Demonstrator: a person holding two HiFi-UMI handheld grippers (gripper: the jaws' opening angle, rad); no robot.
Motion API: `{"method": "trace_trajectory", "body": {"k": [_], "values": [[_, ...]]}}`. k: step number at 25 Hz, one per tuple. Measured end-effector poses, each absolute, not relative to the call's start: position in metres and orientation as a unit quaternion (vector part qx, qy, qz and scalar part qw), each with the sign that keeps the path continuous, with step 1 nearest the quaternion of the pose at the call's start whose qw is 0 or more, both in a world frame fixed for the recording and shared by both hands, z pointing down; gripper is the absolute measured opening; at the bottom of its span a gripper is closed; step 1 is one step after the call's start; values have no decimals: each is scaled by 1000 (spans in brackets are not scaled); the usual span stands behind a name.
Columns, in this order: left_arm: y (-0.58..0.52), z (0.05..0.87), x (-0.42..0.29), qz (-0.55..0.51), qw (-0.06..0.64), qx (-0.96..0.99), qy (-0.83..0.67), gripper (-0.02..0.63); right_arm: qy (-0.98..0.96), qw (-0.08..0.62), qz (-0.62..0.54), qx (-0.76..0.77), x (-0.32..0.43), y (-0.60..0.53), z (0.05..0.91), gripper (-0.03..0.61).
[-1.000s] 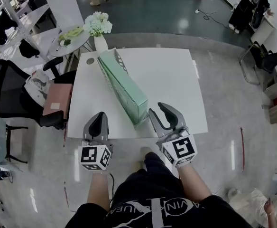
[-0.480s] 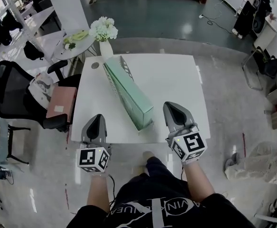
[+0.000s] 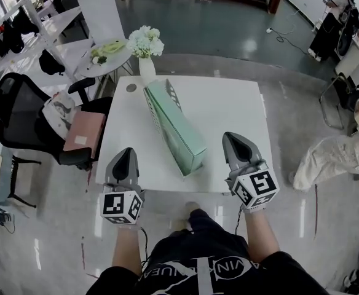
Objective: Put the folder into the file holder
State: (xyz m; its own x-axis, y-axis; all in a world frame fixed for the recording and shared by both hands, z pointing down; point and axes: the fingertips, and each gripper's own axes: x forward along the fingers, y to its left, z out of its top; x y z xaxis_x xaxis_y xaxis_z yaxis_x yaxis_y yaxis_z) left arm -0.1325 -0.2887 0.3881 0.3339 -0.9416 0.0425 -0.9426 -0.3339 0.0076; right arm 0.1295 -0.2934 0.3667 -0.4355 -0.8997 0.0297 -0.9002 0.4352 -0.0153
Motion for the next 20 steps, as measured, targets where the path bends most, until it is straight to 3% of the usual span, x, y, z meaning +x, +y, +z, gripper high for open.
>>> {"method": "trace_trajectory", "body": {"k": [20], "values": [[-306,349,-149,-10,-11,797,-604,0,-855,-14,-2,518,132,-325,342,5]]}}
